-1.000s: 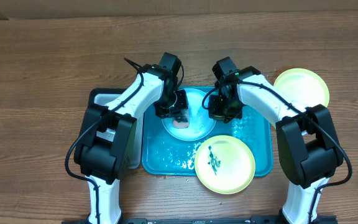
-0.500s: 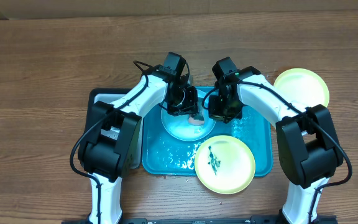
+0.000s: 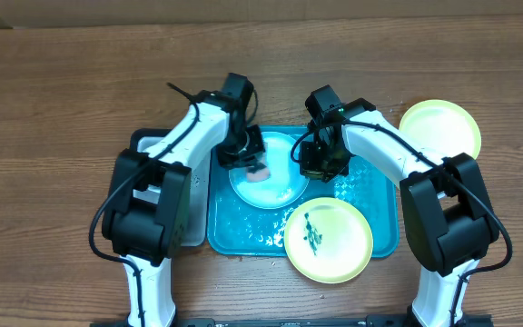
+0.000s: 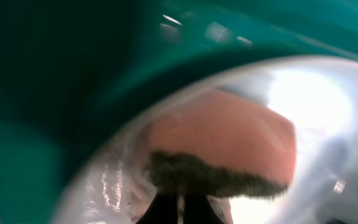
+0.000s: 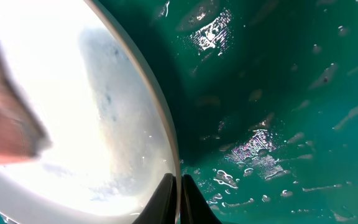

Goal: Clean dirty plates on tray and stack at the side
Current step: 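Scrub the white plate with the sponge held in the left gripper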

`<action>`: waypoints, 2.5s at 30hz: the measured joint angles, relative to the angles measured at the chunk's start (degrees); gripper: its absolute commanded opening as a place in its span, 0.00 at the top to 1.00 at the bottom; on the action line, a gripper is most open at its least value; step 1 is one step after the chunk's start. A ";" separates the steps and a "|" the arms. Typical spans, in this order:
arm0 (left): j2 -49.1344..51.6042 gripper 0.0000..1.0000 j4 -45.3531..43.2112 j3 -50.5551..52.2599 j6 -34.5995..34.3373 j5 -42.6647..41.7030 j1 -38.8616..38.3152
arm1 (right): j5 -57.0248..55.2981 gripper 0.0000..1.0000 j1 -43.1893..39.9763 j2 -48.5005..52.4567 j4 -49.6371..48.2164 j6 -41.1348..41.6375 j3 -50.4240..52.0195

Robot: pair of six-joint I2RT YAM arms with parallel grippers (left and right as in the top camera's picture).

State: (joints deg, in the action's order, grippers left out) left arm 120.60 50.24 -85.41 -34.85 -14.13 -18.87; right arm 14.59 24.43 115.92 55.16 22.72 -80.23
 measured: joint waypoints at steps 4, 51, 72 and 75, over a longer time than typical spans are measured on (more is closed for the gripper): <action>-0.28 0.96 1.92 -0.17 0.15 3.48 0.76 | 0.28 0.96 0.00 0.00 -0.17 0.00 -0.02; 1.49 0.96 -10.21 1.07 9.64 -29.03 -4.00 | -0.92 0.96 -0.42 0.00 -0.07 -0.28 0.00; -0.46 0.96 11.93 0.68 4.76 2.32 -4.72 | 0.59 0.96 0.42 0.00 -0.04 -0.26 0.00; -0.46 0.96 14.69 -0.11 3.78 8.09 -4.70 | 0.66 0.96 0.39 0.00 -0.09 -0.28 0.00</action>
State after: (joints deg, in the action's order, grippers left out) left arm 120.14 64.93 -85.52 -31.07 -6.04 -23.57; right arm 15.25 24.82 115.92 55.07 22.44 -80.23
